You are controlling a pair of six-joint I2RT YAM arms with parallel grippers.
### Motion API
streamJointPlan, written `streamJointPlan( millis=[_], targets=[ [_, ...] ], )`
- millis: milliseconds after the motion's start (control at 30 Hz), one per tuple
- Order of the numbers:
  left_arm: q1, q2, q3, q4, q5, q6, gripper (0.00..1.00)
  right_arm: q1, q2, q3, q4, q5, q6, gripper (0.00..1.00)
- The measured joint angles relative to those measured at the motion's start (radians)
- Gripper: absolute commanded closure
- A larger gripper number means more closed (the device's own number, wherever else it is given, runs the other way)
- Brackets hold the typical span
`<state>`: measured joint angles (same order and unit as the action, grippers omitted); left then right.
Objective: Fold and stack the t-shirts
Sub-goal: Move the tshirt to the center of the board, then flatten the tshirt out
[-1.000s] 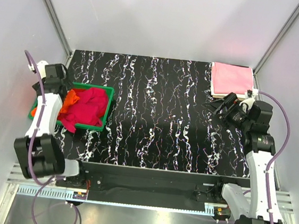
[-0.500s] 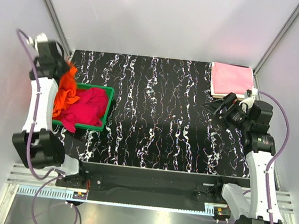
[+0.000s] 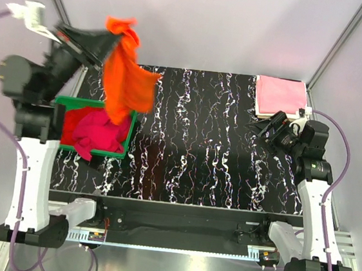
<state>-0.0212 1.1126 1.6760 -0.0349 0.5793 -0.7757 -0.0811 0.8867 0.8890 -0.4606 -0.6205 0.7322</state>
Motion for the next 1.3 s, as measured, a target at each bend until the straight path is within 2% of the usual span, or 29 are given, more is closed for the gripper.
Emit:
streamJointPlan(
  millis=[100,200,267,333,400,467,500,600,633,733,900,967,1100,1300],
  targets=[
    [-0.074,-0.044,-0.26,0.111,0.053,-0.047,1.0,0.0,-0.002,-0.001,0.0,0.014,-0.002,0.0],
    [-0.168,-0.025,-0.539,0.135,0.058,-0.042,1.0,0.0,-0.003,-0.01,0.0,0.037,-0.003,0.0],
    [-0.246,0.051,-0.69,0.079,0.052,-0.003,1.0,0.0,-0.001,-0.027,0.0,0.056,-0.006,0.0],
    [-0.33,0.14,-0.75,-0.042,0.018,0.058,1.0,0.0,0.01,-0.045,0.0,0.067,-0.016,0.03],
    [-0.426,0.204,-0.764,-0.153,-0.019,0.117,1.0,0.0,0.039,-0.068,0.001,0.084,-0.029,0.08],
    [-0.514,0.207,-0.77,-0.219,-0.05,0.159,0.96,0.0,0.074,-0.093,0.0,0.098,-0.043,0.14],
    [-0.553,0.193,-0.77,-0.234,-0.068,0.179,0.97,0.0,0.093,-0.108,0.0,0.106,-0.047,0.18],
    [-0.6,0.142,-0.77,-0.257,-0.114,0.207,1.0,0.008,0.152,-0.15,0.01,0.12,-0.049,0.23],
    [-0.605,0.122,-0.773,-0.269,-0.138,0.211,1.0,0.016,0.174,-0.165,0.02,0.125,-0.049,0.31],
    [-0.605,0.053,-0.804,-0.308,-0.229,0.219,1.0,0.057,0.239,-0.194,0.062,0.135,-0.039,0.4],
    [-0.605,-0.092,-0.815,-0.449,-0.413,0.22,1.0,0.206,0.347,-0.193,0.162,0.176,0.0,0.41],
    [-0.605,-0.158,-0.814,-0.482,-0.462,0.217,1.0,0.284,0.425,-0.167,0.203,0.2,0.016,0.37],
    [-0.605,-0.239,-0.809,-0.525,-0.517,0.204,1.0,0.397,0.608,-0.069,0.27,0.24,0.053,0.35],
    [-0.605,-0.247,-0.806,-0.583,-0.559,0.19,1.0,0.481,0.818,0.052,0.407,0.264,0.108,0.35]
  ],
)
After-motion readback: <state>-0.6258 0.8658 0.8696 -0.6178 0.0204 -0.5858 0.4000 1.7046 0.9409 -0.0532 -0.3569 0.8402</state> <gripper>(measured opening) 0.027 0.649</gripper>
